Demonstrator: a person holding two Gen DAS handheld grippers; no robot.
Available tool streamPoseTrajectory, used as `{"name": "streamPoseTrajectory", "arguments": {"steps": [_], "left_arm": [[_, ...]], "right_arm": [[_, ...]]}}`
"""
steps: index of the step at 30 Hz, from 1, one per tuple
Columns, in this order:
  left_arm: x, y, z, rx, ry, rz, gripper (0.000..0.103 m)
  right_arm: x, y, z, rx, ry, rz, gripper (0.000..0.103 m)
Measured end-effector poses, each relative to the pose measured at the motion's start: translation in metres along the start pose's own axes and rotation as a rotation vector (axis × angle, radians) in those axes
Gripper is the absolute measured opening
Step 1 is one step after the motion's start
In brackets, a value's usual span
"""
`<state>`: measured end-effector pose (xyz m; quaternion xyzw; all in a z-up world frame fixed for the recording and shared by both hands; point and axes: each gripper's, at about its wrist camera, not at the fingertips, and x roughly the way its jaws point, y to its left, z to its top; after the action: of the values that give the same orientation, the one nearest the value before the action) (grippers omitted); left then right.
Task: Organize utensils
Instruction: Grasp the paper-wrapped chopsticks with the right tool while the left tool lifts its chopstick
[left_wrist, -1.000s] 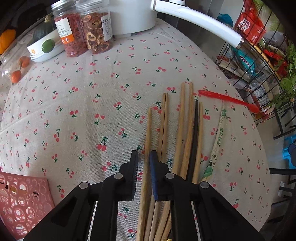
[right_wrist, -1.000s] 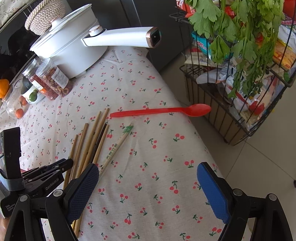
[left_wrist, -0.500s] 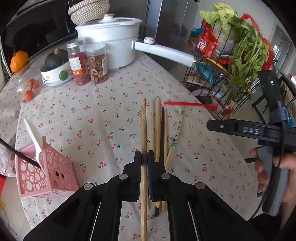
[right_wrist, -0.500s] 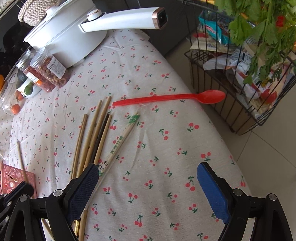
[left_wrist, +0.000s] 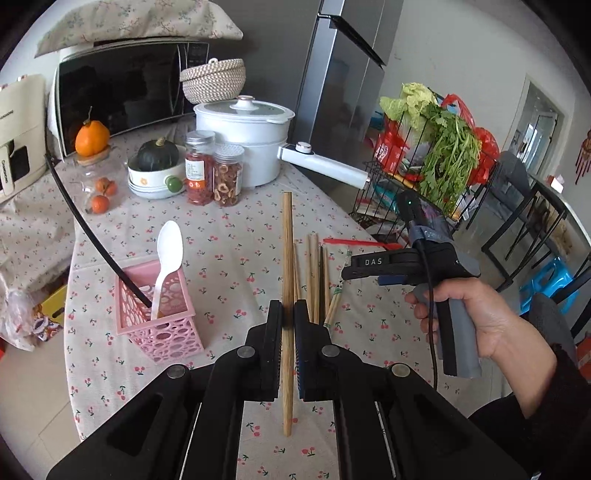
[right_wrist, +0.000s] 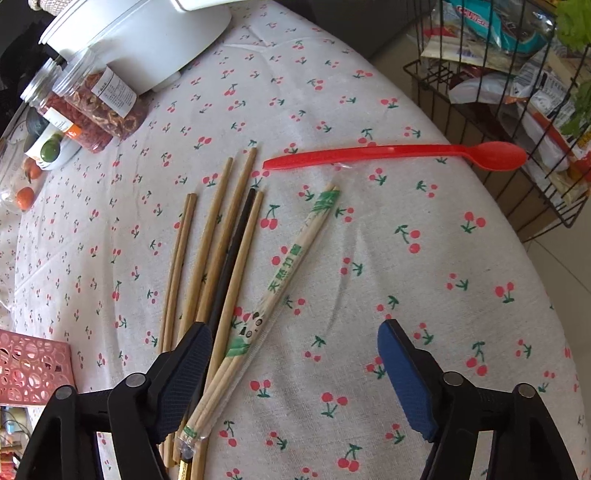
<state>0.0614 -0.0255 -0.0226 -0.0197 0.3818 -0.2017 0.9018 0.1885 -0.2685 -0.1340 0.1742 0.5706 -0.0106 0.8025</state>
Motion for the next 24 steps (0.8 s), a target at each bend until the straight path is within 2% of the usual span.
{"name": "streamPoseTrajectory", "arguments": {"steps": [2, 7, 16, 18, 19, 20, 24], "left_arm": [[-0.006, 0.005, -0.002, 0.0, -0.012, 0.007, 0.006], [-0.015, 0.019, -0.004, -0.015, -0.021, -0.005, 0.006], [-0.024, 0.032, -0.007, -0.023, -0.02, -0.009, 0.006], [-0.028, 0.034, -0.008, -0.02, -0.029, -0.004, 0.006], [-0.03, 0.035, -0.008, -0.02, -0.035, 0.0, 0.006], [-0.033, 0.036, -0.008, -0.019, -0.042, 0.003, 0.006], [-0.048, 0.046, -0.006, -0.022, -0.081, 0.017, 0.006]], "right_arm": [[0.001, 0.005, 0.002, -0.004, -0.024, -0.021, 0.059], [0.006, 0.012, 0.009, 0.017, -0.071, -0.031, 0.045], [0.037, 0.027, 0.016, -0.092, -0.041, -0.176, 0.042], [0.038, 0.03, 0.014, -0.116, -0.047, -0.213, 0.024], [0.037, 0.029, 0.014, -0.113, -0.048, -0.202, 0.012], [0.036, 0.027, 0.013, -0.099, -0.043, -0.176, 0.005], [0.023, 0.024, 0.01, -0.093, -0.059, -0.065, 0.005]]}}
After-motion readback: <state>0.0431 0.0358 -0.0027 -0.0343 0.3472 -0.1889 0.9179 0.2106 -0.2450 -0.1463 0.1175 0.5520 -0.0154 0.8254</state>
